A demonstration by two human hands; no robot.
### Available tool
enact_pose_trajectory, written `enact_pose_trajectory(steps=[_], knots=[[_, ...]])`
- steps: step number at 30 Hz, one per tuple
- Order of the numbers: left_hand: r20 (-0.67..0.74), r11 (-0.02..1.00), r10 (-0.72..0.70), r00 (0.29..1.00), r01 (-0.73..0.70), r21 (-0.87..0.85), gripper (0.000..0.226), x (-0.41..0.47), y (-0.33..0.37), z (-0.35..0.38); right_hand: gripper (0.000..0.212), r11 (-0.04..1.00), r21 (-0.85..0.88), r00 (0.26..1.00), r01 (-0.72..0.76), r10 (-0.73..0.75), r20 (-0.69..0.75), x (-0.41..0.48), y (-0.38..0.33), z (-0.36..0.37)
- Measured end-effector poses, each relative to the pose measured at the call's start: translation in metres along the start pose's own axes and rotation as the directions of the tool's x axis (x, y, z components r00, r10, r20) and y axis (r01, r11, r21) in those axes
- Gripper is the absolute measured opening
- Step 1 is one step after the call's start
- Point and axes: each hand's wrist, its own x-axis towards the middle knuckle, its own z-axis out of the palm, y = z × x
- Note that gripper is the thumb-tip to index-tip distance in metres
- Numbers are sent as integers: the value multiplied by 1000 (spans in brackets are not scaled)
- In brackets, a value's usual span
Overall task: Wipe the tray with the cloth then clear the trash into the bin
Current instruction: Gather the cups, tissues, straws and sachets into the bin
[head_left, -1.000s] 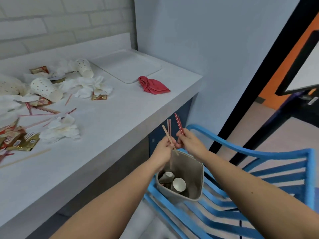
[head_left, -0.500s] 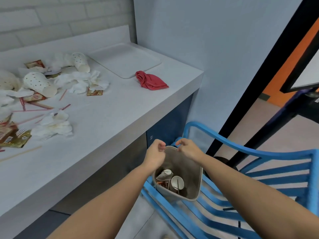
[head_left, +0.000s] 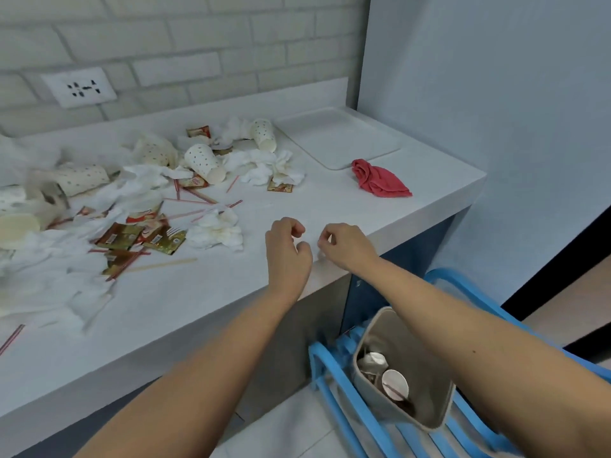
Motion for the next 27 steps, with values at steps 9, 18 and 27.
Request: enact_pose_trajectory(steps=[9,18,27], knots=[[-246,969,-99,964,150,199,28,25,-40,-106,42,956,-78,960,282,-281,21,44,-98,47],[-258,624,-423,869,485,613,45,27,-85,-212,53,914,-301,952,272,-210,224,70,-140,95],[-135,388,-739,660,580,716,88,23,-130,-277,43,903,-334,954,271,-205,219,71,-154,115]])
